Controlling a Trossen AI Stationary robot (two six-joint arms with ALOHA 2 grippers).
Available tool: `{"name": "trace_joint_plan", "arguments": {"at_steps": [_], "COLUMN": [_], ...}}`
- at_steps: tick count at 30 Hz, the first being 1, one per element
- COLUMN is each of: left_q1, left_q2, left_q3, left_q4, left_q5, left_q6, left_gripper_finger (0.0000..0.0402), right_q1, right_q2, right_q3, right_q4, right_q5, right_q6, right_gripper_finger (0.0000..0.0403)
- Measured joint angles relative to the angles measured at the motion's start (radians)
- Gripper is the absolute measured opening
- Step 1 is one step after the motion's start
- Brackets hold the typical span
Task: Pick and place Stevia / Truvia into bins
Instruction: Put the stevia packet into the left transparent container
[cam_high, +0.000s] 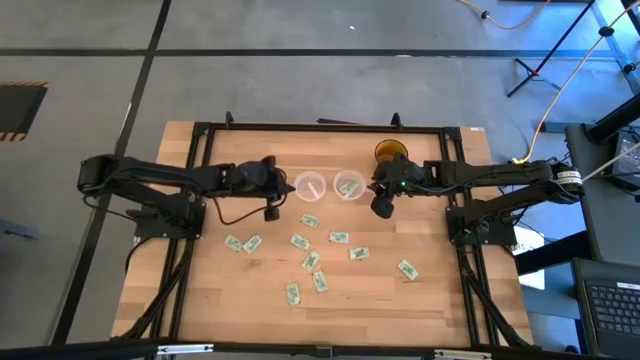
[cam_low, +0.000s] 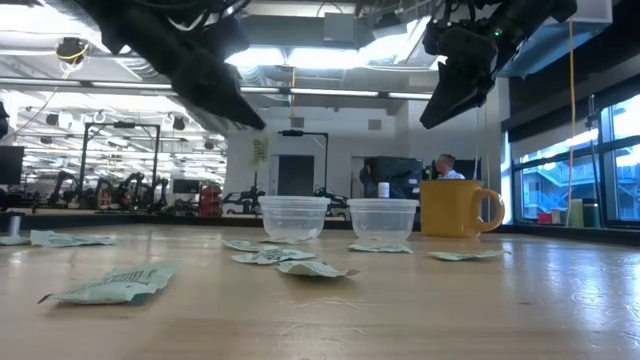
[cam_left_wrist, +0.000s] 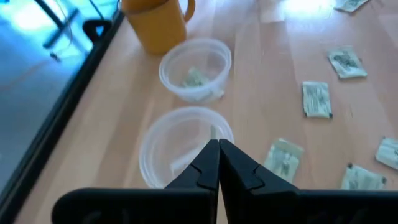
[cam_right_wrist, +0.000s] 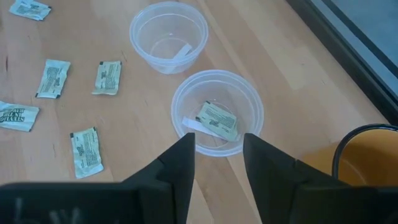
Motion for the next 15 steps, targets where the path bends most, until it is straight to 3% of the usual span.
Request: {"name": "trace_joint_plan", "arguments": {"at_steps": [15], "left_q1": [0.005], "left_q2": [0.237], "left_q3": [0.001], "left_q4": [0.265], "left_q5": [-0.052], "left_q6": [0.151], "left_gripper_finger": [0.0001], "right_q1": [0.0], "right_q2": [0.0], "right_q3": [0.0], "right_q4": [0.0], "right_q5": [0.0], "right_q6": [0.026], "right_gripper_finger": [0.0139]}}
